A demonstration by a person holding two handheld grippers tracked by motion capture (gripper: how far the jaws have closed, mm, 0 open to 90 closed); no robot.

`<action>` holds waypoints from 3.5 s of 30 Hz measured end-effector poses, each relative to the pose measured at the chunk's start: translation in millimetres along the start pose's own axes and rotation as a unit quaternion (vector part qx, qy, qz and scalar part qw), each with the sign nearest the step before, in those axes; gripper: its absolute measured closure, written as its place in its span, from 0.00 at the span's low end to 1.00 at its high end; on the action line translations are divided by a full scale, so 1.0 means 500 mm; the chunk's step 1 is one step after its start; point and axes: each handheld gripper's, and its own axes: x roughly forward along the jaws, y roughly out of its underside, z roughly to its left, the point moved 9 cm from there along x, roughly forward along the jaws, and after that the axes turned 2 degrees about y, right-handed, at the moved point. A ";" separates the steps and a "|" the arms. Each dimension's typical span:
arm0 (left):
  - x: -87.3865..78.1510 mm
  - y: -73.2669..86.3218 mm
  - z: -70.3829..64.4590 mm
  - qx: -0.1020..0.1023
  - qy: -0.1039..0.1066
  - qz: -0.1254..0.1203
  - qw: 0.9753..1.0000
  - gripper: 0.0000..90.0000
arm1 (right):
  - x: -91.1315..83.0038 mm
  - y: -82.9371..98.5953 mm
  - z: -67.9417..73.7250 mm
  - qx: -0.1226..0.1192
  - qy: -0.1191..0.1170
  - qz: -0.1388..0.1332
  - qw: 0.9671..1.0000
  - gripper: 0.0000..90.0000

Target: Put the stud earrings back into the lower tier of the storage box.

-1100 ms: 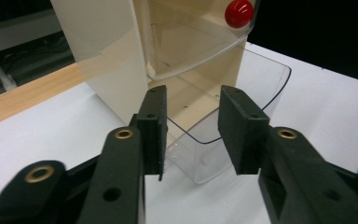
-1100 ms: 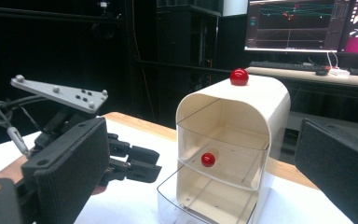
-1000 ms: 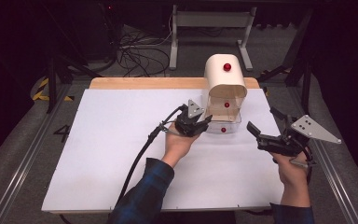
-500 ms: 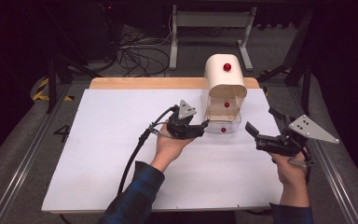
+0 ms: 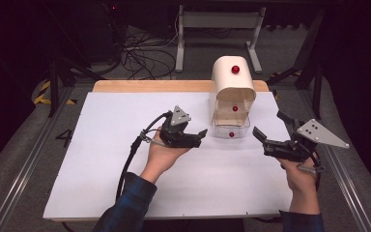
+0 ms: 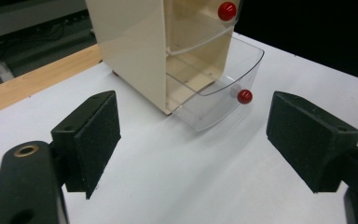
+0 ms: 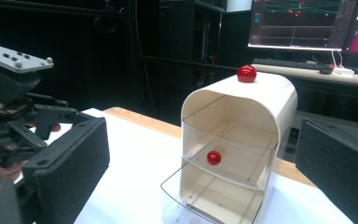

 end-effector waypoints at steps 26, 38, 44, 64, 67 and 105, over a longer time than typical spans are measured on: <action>-0.122 0.074 0.042 0.010 -0.022 0.055 0.998 0.18 | 0.010 0.004 0.014 -0.006 -0.008 0.007 1.000 0.04; -0.158 0.111 0.056 0.007 -0.027 0.077 0.997 0.21 | 0.012 0.005 0.017 -0.008 -0.009 0.010 1.000 0.04; -0.170 0.130 0.061 0.006 -0.028 0.094 0.995 0.22 | 0.012 0.005 0.015 -0.008 -0.008 0.010 1.000 0.04; -0.183 0.204 0.072 0.024 -0.029 0.162 0.986 0.41 | 0.013 0.006 0.014 -0.008 -0.009 0.011 1.000 0.04; -0.181 0.214 0.072 0.024 -0.027 0.173 0.984 0.44 | 0.012 0.006 0.013 -0.007 -0.009 0.012 1.000 0.04; -0.155 0.309 0.078 0.016 0.006 0.255 0.967 0.77 | 0.013 0.006 0.014 -0.011 -0.011 0.013 1.000 0.04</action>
